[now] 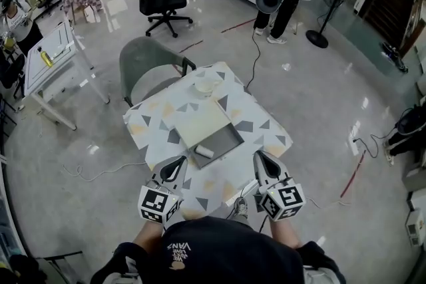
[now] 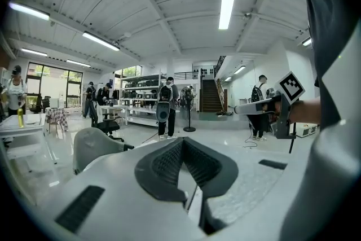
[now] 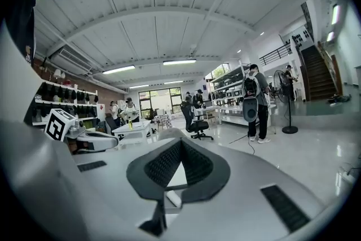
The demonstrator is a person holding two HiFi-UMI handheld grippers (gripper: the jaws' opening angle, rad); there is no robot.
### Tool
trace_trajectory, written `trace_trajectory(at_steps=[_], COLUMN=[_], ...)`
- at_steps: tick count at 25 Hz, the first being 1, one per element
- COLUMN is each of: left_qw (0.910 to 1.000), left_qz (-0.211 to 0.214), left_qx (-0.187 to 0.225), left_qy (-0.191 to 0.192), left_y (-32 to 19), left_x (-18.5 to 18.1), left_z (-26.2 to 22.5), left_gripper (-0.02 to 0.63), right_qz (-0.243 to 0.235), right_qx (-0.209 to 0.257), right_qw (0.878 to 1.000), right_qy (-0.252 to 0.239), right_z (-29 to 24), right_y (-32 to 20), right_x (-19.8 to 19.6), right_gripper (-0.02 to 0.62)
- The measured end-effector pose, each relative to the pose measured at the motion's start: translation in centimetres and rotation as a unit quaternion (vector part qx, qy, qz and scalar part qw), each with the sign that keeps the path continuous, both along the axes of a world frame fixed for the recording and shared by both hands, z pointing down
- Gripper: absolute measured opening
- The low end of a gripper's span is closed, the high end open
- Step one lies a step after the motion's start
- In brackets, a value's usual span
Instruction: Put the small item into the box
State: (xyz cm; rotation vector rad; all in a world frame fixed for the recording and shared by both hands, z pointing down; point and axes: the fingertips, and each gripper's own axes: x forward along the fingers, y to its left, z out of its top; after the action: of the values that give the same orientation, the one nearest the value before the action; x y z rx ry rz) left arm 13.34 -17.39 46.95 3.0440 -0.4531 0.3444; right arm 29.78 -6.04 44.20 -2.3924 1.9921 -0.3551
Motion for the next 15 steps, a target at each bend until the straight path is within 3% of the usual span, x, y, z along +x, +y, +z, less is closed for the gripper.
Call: trace_trajectory(at_steps=[15], left_qw=[0.9995], left_qz=[0.032], left_qx=[0.001], left_qy=[-0.002], left_y=[0.3], left_x=[1.1], left_z=[0.5], left_gripper=[0.006], right_qz=[0.037], right_qx=[0.0], right_qw=[0.999], right_qy=[0.004], right_z=[0.5], right_y=[1.5], right_x=[0.1], right_gripper=[0.0])
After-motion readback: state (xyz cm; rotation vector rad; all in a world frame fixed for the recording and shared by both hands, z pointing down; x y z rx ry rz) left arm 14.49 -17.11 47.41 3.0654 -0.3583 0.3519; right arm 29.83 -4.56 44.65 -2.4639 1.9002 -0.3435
